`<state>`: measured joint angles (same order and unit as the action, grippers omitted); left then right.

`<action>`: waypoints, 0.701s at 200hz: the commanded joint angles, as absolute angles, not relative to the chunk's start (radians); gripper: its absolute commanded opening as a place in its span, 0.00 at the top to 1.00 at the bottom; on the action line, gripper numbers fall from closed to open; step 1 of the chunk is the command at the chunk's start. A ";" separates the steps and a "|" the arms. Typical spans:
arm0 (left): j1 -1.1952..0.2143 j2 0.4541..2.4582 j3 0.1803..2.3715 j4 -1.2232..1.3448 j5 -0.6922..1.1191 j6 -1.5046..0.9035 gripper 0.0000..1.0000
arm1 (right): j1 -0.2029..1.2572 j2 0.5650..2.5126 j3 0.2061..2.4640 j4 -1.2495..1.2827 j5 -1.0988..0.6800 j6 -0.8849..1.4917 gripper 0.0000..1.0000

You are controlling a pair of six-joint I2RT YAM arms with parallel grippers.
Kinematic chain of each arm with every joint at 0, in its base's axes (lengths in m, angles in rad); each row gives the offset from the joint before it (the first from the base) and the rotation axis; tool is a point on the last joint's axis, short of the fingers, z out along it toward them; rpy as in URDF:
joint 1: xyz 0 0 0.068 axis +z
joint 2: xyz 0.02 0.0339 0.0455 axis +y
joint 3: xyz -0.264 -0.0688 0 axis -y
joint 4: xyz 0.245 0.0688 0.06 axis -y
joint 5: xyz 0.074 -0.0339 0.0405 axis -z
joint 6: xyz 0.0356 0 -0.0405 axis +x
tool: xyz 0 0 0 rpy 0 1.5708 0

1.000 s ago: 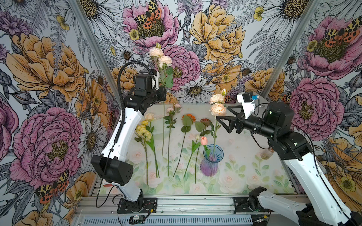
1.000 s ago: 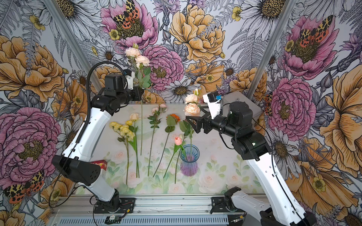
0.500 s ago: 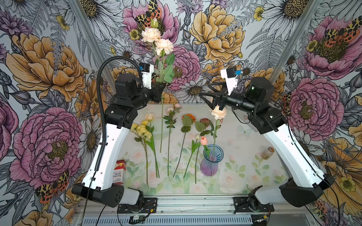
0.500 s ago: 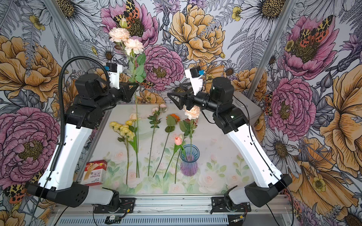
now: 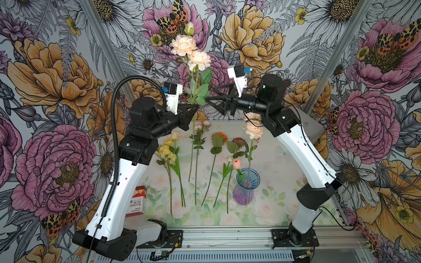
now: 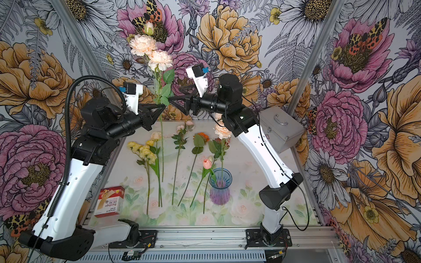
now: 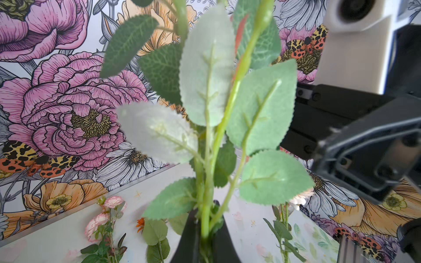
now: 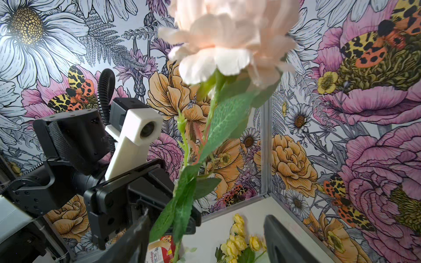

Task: Place the pink flowers into the vase
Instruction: Pick up the flower at the center of the board.

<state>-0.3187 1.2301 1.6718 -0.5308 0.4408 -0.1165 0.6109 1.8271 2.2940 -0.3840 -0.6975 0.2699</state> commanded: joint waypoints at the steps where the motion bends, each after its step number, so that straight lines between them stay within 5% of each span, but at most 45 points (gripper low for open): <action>1: -0.325 1.178 1.658 -0.477 0.477 -0.127 1.00 | 0.627 1.856 2.360 -0.370 -0.743 0.292 0.20; 140: -0.358 1.185 1.649 -0.466 0.513 -0.143 1.00 | 0.698 1.926 2.447 -0.368 -0.804 0.299 0.19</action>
<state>-0.3382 1.1770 1.6547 -0.4889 0.4820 -0.1314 0.6891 1.9011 2.4145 -0.3824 -0.7895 0.2913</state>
